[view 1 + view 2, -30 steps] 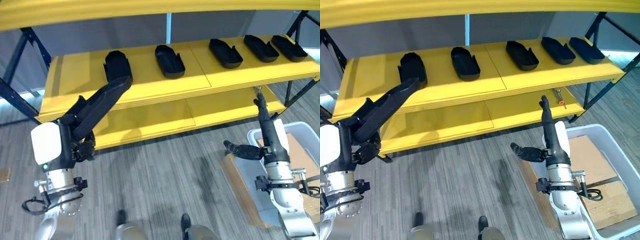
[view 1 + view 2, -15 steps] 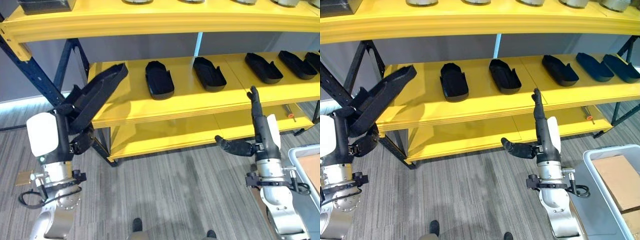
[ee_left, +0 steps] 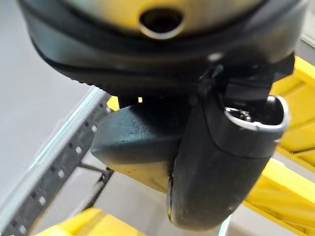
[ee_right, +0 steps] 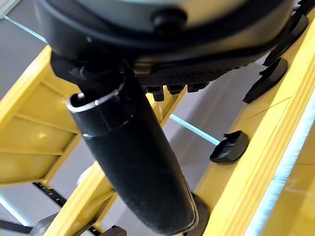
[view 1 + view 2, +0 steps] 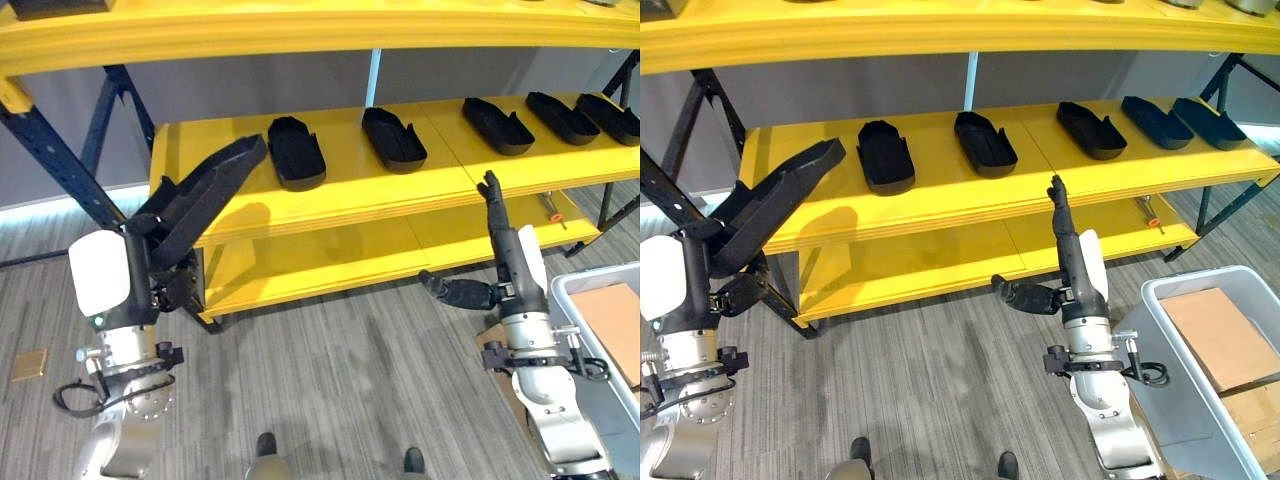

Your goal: Move parts from the plastic box to the shelf.

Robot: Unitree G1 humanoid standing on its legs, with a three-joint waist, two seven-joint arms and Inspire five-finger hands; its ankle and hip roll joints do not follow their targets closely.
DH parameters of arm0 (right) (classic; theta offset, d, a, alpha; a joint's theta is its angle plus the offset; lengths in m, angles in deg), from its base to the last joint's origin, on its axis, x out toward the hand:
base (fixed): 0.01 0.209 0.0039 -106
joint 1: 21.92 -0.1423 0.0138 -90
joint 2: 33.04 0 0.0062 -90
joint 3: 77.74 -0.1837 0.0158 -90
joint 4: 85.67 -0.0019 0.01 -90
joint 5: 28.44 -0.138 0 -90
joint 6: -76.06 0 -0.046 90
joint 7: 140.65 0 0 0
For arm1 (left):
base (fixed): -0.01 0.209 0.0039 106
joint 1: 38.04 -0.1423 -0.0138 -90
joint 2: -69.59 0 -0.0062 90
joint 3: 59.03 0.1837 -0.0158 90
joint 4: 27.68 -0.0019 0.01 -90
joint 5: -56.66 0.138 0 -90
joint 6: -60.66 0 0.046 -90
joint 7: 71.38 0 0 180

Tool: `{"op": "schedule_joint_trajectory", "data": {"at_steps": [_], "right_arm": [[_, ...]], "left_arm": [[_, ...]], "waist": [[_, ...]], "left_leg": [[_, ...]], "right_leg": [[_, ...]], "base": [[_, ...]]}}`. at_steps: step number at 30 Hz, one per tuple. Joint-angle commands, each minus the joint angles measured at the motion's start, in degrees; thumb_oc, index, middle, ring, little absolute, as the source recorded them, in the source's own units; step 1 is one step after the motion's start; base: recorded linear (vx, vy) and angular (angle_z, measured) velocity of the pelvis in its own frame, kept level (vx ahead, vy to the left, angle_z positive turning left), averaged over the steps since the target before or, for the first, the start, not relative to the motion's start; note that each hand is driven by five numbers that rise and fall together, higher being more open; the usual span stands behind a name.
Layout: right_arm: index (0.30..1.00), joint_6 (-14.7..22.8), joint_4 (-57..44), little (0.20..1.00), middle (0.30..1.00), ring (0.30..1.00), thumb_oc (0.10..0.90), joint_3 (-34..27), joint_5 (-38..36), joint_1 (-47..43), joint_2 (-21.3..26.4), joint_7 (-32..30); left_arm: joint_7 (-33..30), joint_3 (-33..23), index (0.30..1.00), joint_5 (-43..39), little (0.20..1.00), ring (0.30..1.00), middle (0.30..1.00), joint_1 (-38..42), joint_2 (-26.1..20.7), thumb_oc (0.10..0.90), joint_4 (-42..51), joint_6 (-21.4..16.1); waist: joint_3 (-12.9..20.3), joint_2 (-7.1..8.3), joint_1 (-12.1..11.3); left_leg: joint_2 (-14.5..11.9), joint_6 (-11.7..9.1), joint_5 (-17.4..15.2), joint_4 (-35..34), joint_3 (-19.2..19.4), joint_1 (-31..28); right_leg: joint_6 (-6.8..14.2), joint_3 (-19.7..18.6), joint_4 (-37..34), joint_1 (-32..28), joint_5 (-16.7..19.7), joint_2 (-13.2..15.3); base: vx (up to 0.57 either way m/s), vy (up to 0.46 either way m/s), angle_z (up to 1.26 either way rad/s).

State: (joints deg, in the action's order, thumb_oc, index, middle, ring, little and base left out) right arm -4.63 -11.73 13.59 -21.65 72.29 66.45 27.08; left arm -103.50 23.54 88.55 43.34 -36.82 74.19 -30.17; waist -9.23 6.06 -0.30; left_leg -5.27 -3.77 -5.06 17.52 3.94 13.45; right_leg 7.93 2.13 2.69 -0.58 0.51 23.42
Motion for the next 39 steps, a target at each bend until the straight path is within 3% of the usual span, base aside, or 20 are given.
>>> {"op": "schedule_joint_trajectory", "data": {"at_steps": [1, 3, 4, 6, 8, 9, 11, 12, 13, 15, 17, 20, 25, 27, 29, 32, 34, 36, 39], "right_arm": [[1.0, 3.69, -4.69, 1.0, 1.0, 1.0, 0.9, -1.44, 1.64, -3.83, 1.71, -1.55], [1.0, 3.44, -4.43, 1.0, 1.0, 1.0, 0.9, -1.09, 2.14, -3.7, 1.27, -2.18], [1.0, 3.57, -4.36, 1.0, 1.0, 1.0, 0.9, -0.92, 2.26, -3.48, 1.27, -2.28], [1.0, 4.05, -4.33, 1.0, 1.0, 1.0, 0.9, -1.43, 2.44, -2.94, 1.61, -2.24], [1.0, 4.5, -4.18, 1.0, 1.0, 1.0, 0.9, -1.33, 1.45, -3.6, 2.06, -1.93], [1.0, 4.9, -4.02, 1.0, 1.0, 1.0, 0.9, -1.28, 1.03, -3.89, 2.35, -1.97], [1.0, 5.24, -3.99, 1.0, 1.0, 1.0, 0.9, -1.05, 0.99, -4.18, 2.67, -1.64], [1.0, 5.56, -4.08, 1.0, 1.0, 1.0, 0.9, -0.97, 1.0, -4.22, 2.89, -1.73], [1.0, 5.51, -4.15, 1.0, 1.0, 1.0, 0.9, -0.83, 1.09, -4.24, 2.96, -1.62], [1.0, 5.6, -5.11, 1.0, 1.0, 1.0, 0.9, -1.35, 1.34, -3.02, 3.29, -1.02], [1.0, 5.79, -5.97, 1.0, 1.0, 1.0, 0.9, -1.66, -0.19, -2.66, 4.26, -0.02], [1.0, 5.81, -6.35, 1.0, 1.0, 1.0, 0.9, -1.84, -1.19, -2.55, 4.77, 0.47], [1.0, 5.99, -6.65, 1.0, 1.0, 1.0, 0.9, -3.08, -2.11, -1.95, 6.15, 0.57], [1.0, 6.0, -6.77, 1.0, 1.0, 1.0, 0.9, -4.06, -2.42, -1.44, 6.95, 0.54], [1.0, 5.95, -6.8, 1.0, 1.0, 1.0, 0.9, -4.39, -2.42, -1.06, 7.3, 0.64], [1.0, 5.87, -6.96, 1.0, 1.0, 1.0, 0.9, -4.93, -2.54, -0.58, 7.82, 0.63], [1.0, 5.79, -6.81, 1.0, 1.0, 1.0, 0.9, -5.1, -2.65, -0.11, 7.75, 0.67], [1.0, 5.7, -6.61, 1.0, 1.0, 1.0, 0.9, -5.21, -2.55, 0.33, 7.53, 0.56], [1.0, 5.63, -6.38, 1.0, 1.0, 1.0, 0.9, -5.55, -2.3, 0.89, 7.08, 0.39]], "left_arm": [[-5.4, -4.39, 0.3, 0.17, 0.3, 0.3, 0.3, 4.07, -1.91, 0.4, 6.24, -1.61], [-5.01, -3.5, 0.3, -0.41, 0.3, 0.3, 0.3, 4.69, -1.6, 0.4, 6.07, -1.33], [-4.64, -3.24, 0.3, -0.49, 0.3, 0.3, 0.3, 4.93, -1.42, 0.4, 5.94, -1.36], [-4.37, -2.73, 0.3, -0.74, 0.3, 0.3, 0.3, 4.8, -0.78, 0.4, 5.37, -1.41], [-4.33, -2.96, 0.3, -1.39, 0.3, 0.3, 0.3, 4.32, 0.17, 0.4, 5.22, -1.31], [-4.14, -2.64, 0.3, -1.62, 0.3, 0.3, 0.3, 4.01, 0.58, 0.4, 4.98, -1.48], [-4.16, -2.51, 0.3, -1.34, 0.3, 0.3, 0.3, 3.63, 0.82, 0.4, 5.21, -1.68], [-4.22, -1.99, 0.3, -1.1, 0.3, 0.3, 0.3, 3.72, 0.77, 0.4, 5.12, -1.84], [-3.86, -1.54, 0.3, -1.04, 0.3, 0.3, 0.3, 3.47, 0.67, 0.4, 5.17, -2.19], [-3.33, -1.04, 0.3, -0.03, 0.3, 0.3, 0.3, 2.92, 0.95, 0.4, 5.72, -2.53], [-2.71, -0.81, 0.3, -0.83, 0.3, 0.3, 0.3, 1.88, 2.16, 0.4, 6.77, -3.56], [-2.14, -0.57, 0.3, -1.72, 0.3, 0.3, 0.3, 1.58, 2.48, 0.4, 6.98, -3.98], [-0.91, -0.01, 0.3, -3.6, 0.3, 0.3, 0.3, 1.67, 2.81, 0.4, 6.96, -4.38], [-0.21, 0.25, 0.3, -4.12, 0.3, 0.3, 0.3, 1.6, 2.74, 0.4, 7.38, -4.55], [0.18, 0.29, 0.3, -4.3, 0.3, 0.3, 0.3, 1.51, 2.76, 0.4, 7.6, -4.58], [0.95, 0.57, 0.3, -4.75, 0.3, 0.3, 0.3, 1.6, 2.98, 0.4, 7.76, -4.69], [1.41, 0.46, 0.3, -4.79, 0.3, 0.3, 0.3, 1.46, 2.9, 0.4, 7.82, -4.72], [1.51, 0.4, 0.3, -4.49, 0.3, 0.3, 0.3, 1.12, 2.94, 0.4, 7.69, -4.68], [1.68, 0.32, 0.3, -4.15, 0.3, 0.3, 0.3, 0.79, 3.08, 0.4, 7.96, -4.93]], "waist": [[3.04, -2.24, 1.05], [1.63, -3.84, 2.03], [1.05, -4.12, 2.49], [0.53, -5.0, 4.44], [0.28, -4.64, 4.81], [0.09, -4.25, 5.44], [-0.02, -4.65, 6.19], [-0.01, -4.4, 7.29], [0.17, -4.33, 7.19], [1.0, -3.44, 6.81], [2.62, -4.27, 6.72], [3.16, -5.19, 6.92], [3.12, -6.41, 7.24], [2.94, -7.02, 7.1], [2.71, -6.97, 7.15], [1.5, -6.14, 6.82], [0.87, -5.98, 6.66], [0.33, -5.74, 5.93], [0.55, -4.9, 5.34]], "left_leg": [[6.01, 6.73, -0.47, -7.53, -4.14, -7.33], [7.34, 8.26, 0.13, -9.36, -5.35, -9.44], [7.48, 8.62, 0.16, -10.32, -5.36, -10.3], [7.07, 9.05, -0.1, -12.32, -6.07, -12.61], [7.21, 8.6, -0.47, -15.43, -5.14, -15.8], [7.31, 7.88, -1.19, -16.94, -4.83, -18.18], [6.44, 7.34, -1.38, -17.95, -5.39, -19.71], [6.06, 6.86, -1.84, -18.25, -6.46, -20.84], [5.68, 6.52, -2.12, -18.63, -6.57, -21.52], [5.43, 5.98, -2.51, -18.87, -6.3, -21.94], [2.88, 4.88, -3.0, -17.46, -6.11, -22.48], [1.21, 4.08, -2.55, -16.22, -6.84, -22.72], [-0.82, 2.13, 0.99, -12.66, -8.21, -22.07], [-1.74, 0.44, 5.67, -8.6, -8.53, -20.96], [-1.7, -0.01, 6.84, -5.84, -8.49, -19.92], [-0.2, -0.58, 9.26, 4.31, -7.93, -15.21], [-0.2, -0.59, 10.48, 6.23, -7.29, -13.61], [1.06, 0.08, 8.9, 3.35, -7.67, -11.09], [3.66, 1.3, 2.75, -4.6, -7.07, -7.98]], "right_leg": [[1.04, -4.91, 15.81, 4.09, 16.08, 0.32], [-0.87, -7.0, 21.92, 7.23, 18.55, -0.26], [-1.0, -7.36, 23.42, 9.0, 16.85, -2.11], [-2.1, -8.78, 23.76, 13.72, 7.38, -10.71], [-1.57, -3.96, 15.48, 17.12, 4.6, -14.49], [-0.32, -1.87, 7.89, 18.49, 5.77, -15.2], [0.33, -1.9, 2.96, 18.81, 7.76, -16.47], [0.87, -5.12, 0.81, 19.54, 8.47, -18.19], [1.23, -5.8, 1.1, 18.92, 9.1, -18.6], [0.43, -6.91, -0.18, 15.7, 8.5, -18.79], [-0.93, -6.38, 0.68, 14.55, 7.13, -21.08], [-1.79, -5.6, 2.46, 14.66, 5.46, -22.35], [-3.45, -3.83, 5.02, 13.99, 2.38, -23.59], [-5.09, -2.15, 5.7, 12.38, 0.33, -23.89], [-5.63, -1.52, 5.29, 11.34, -0.08, -23.78], [-7.08, -0.5, 4.0, 8.52, -0.56, -23.13], [-7.65, -0.42, 3.49, 6.97, -1.19, -23.04], [-7.44, -0.97, 2.71, 5.58, -1.55, -22.36], [-6.4, -1.34, 1.08, 3.88, -1.34, -21.07]], "base": [[0.07, 0.324, 0.59], [0.05, 0.305, 0.5], [0.07, 0.214, 0.45], [0.16, 0.106, 0.32], [0.28, -0.008, 0.02], [0.26, -0.064, -0.25], [0.24, -0.102, 0.07], [0.26, -0.141, 0.3], [0.23, -0.163, 0.15], [0.26, -0.212, 0.19], [0.3, -0.247, 0.7], [0.19, -0.157, -0.2], [0.17, -0.171, 0.18], [0.2, -0.214, 0.54], [0.08, -0.113, 0.18], [0.09, -0.155, 0.09], [0.1, -0.103, 0.17], [0.09, -0.032, 0.2], [0.1, 0.007, -0.04]]}}
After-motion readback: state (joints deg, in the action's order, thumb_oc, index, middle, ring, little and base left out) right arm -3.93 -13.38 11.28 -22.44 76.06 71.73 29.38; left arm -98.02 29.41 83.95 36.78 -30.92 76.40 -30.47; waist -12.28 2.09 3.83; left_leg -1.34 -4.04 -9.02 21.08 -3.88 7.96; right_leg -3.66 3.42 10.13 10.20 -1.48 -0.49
